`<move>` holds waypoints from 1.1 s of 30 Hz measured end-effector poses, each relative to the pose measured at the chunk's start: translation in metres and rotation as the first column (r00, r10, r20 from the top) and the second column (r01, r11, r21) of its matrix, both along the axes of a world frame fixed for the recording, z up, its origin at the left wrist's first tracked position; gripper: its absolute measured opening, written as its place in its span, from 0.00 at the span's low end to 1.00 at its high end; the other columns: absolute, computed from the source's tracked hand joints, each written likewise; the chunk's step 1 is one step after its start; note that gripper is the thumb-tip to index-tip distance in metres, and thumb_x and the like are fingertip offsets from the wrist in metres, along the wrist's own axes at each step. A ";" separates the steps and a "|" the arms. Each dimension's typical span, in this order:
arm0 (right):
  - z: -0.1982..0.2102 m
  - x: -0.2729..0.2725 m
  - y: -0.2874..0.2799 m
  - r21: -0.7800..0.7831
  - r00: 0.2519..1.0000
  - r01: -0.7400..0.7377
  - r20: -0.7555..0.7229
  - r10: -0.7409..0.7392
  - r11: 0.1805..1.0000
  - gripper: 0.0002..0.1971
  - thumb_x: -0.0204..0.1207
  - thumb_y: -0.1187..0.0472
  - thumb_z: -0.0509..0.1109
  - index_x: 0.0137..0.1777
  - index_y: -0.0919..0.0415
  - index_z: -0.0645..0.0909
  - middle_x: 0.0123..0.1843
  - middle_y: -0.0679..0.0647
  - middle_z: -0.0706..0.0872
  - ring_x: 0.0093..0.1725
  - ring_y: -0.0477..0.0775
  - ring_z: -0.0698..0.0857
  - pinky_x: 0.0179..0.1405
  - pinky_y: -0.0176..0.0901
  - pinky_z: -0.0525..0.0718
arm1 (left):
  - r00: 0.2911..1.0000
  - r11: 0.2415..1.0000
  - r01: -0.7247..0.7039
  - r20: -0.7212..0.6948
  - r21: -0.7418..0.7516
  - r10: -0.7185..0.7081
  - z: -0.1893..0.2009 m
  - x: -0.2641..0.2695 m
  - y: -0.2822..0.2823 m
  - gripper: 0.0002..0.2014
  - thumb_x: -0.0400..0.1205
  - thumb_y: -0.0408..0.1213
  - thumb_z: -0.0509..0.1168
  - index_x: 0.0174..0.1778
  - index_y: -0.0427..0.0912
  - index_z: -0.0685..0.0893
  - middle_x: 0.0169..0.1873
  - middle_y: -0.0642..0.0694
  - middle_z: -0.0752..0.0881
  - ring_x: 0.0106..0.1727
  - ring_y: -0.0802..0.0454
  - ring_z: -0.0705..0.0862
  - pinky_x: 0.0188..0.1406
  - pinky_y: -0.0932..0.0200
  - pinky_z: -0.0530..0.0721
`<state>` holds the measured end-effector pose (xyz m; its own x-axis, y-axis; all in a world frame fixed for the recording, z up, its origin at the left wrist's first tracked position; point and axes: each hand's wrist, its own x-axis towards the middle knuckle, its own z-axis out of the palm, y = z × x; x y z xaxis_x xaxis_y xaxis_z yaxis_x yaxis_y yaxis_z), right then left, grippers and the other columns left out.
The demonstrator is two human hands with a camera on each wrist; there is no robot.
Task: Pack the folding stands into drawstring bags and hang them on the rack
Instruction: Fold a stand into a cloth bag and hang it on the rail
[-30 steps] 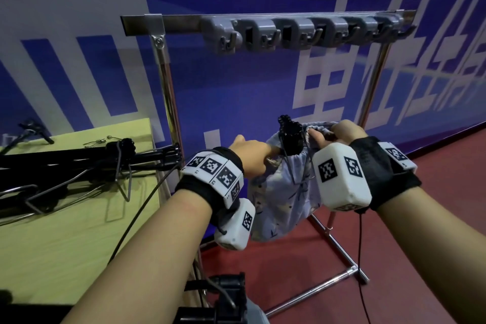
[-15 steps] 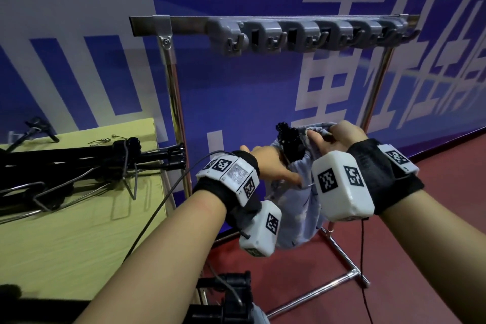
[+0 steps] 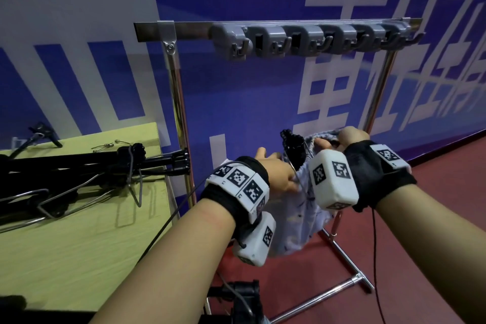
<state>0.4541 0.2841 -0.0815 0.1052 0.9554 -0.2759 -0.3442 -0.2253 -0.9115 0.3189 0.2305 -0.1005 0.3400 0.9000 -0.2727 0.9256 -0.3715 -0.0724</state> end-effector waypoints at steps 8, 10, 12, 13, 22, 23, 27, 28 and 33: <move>-0.010 0.022 0.019 0.015 0.953 -0.067 0.297 0.060 0.998 0.13 0.84 0.69 0.54 0.38 0.57 0.71 0.29 0.59 0.84 0.31 0.48 0.89 0.15 0.32 0.79 | 0.897 0.980 -0.098 0.441 0.172 0.012 0.010 -0.017 0.011 0.17 0.77 0.21 0.54 0.27 0.45 0.65 0.26 0.52 0.68 0.51 0.50 0.65 0.53 0.51 0.56; -0.016 0.024 0.017 -0.018 0.936 -0.120 0.330 0.119 0.993 0.18 0.83 0.74 0.49 0.34 0.58 0.68 0.28 0.57 0.78 0.13 0.45 0.80 0.08 0.30 0.73 | 0.842 0.963 -0.165 0.540 0.212 0.026 0.013 -0.020 0.015 0.17 0.76 0.20 0.54 0.29 0.47 0.72 0.27 0.54 0.72 0.52 0.52 0.65 0.48 0.54 0.52; -0.024 0.023 0.016 -0.022 0.902 -0.209 0.381 0.202 0.978 0.18 0.82 0.76 0.48 0.34 0.59 0.70 0.32 0.57 0.74 0.12 0.43 0.78 0.10 0.30 0.74 | 0.818 0.952 -0.177 0.576 0.249 0.002 0.014 -0.024 0.018 0.18 0.74 0.19 0.54 0.37 0.50 0.76 0.35 0.54 0.77 0.54 0.53 0.65 0.41 0.55 0.49; -0.026 0.023 0.015 -0.022 0.893 -0.228 0.394 0.218 0.973 0.19 0.81 0.78 0.48 0.35 0.60 0.70 0.33 0.57 0.73 0.13 0.42 0.77 0.10 0.31 0.75 | 0.811 0.953 -0.173 0.585 0.250 -0.006 0.012 -0.025 0.020 0.18 0.72 0.19 0.55 0.37 0.50 0.75 0.38 0.53 0.78 0.54 0.54 0.66 0.40 0.56 0.50; -0.040 0.014 0.016 0.071 0.814 -0.294 0.541 0.210 0.953 0.20 0.77 0.81 0.51 0.30 0.64 0.77 0.21 0.55 0.79 0.24 0.53 0.80 0.18 0.37 0.84 | 0.775 0.955 -0.116 0.626 0.273 -0.085 0.015 -0.033 0.015 0.20 0.72 0.14 0.53 0.45 0.34 0.87 0.39 0.48 0.78 0.45 0.49 0.74 0.43 0.64 0.61; -0.040 0.016 0.016 0.112 0.827 -0.276 0.534 0.177 0.955 0.20 0.77 0.81 0.52 0.30 0.64 0.77 0.25 0.57 0.79 0.27 0.54 0.79 0.19 0.37 0.85 | 0.831 0.942 -0.143 0.553 0.304 -0.052 0.015 -0.036 0.016 0.20 0.73 0.17 0.52 0.46 0.39 0.86 0.40 0.51 0.78 0.48 0.50 0.75 0.46 0.62 0.57; -0.039 0.024 0.017 0.246 0.893 -0.220 0.441 0.093 0.944 0.19 0.76 0.82 0.53 0.31 0.64 0.76 0.28 0.57 0.79 0.20 0.45 0.81 0.22 0.36 0.86 | 0.981 0.946 -0.129 0.178 0.298 0.078 0.014 -0.050 0.014 0.14 0.81 0.29 0.53 0.30 0.46 0.67 0.31 0.47 0.75 0.50 0.43 0.76 0.52 0.53 0.54; -0.040 0.025 0.018 0.266 0.904 -0.205 0.420 0.078 0.942 0.20 0.75 0.82 0.52 0.32 0.64 0.76 0.26 0.55 0.81 0.19 0.44 0.81 0.23 0.36 0.86 | 0.989 0.957 -0.136 0.094 0.254 0.116 0.012 -0.052 0.013 0.14 0.82 0.34 0.55 0.30 0.46 0.65 0.30 0.47 0.75 0.47 0.43 0.75 0.56 0.51 0.56; -0.038 0.021 0.017 0.336 0.931 -0.089 0.362 -0.041 0.938 0.20 0.73 0.82 0.50 0.34 0.62 0.77 0.30 0.58 0.78 0.23 0.50 0.79 0.23 0.36 0.84 | 0.969 0.970 -0.203 -0.115 0.136 0.219 0.006 -0.061 0.016 0.09 0.78 0.34 0.59 0.33 0.47 0.71 0.28 0.51 0.73 0.42 0.47 0.74 0.63 0.48 0.58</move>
